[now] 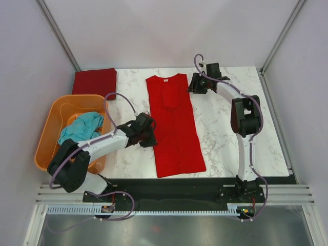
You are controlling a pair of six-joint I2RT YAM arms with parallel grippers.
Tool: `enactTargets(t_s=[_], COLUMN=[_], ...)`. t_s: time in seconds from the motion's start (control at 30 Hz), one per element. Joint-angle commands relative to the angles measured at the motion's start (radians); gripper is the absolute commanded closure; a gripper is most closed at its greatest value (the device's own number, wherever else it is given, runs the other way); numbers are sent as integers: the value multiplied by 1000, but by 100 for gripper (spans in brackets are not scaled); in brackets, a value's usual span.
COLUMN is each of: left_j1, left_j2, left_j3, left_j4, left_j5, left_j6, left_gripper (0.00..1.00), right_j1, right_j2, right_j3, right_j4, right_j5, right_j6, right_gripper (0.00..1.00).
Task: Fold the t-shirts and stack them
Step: Fold the tshirt
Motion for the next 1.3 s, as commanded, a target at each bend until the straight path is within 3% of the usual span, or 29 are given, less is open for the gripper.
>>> enactTargets(t_s=[0.0, 0.27, 0.47, 0.73, 1.03, 1.17, 1.2, 1.27], left_j1=[-4, -8, 23, 132, 138, 138, 138, 138], left_j2=[-53, -136, -120, -57, 19, 42, 45, 44], left_j3=[30, -18, 14, 157, 206, 241, 247, 249], left_j4=[-25, -28, -34, -58, -60, -60, -58, -61], left_j5=[40, 147, 186, 288, 299, 308, 311, 305], left_j6=[73, 79, 125, 214, 254, 291, 299, 312], left_gripper=[76, 74, 73, 73, 73, 73, 73, 73], right_j1=[1, 6, 3, 0, 0, 0, -3, -14], right_j2=[50, 179, 214, 251, 323, 355, 357, 351], right_j3=[62, 187, 219, 265, 317, 340, 351, 351], right_j4=[-14, -17, -16, 30, 96, 122, 119, 118], right_j5=[37, 58, 167, 91, 44, 70, 95, 161], right_j6=[-41, -50, -32, -4, 97, 117, 115, 123], right_gripper=[46, 49, 61, 64, 66, 83, 95, 100])
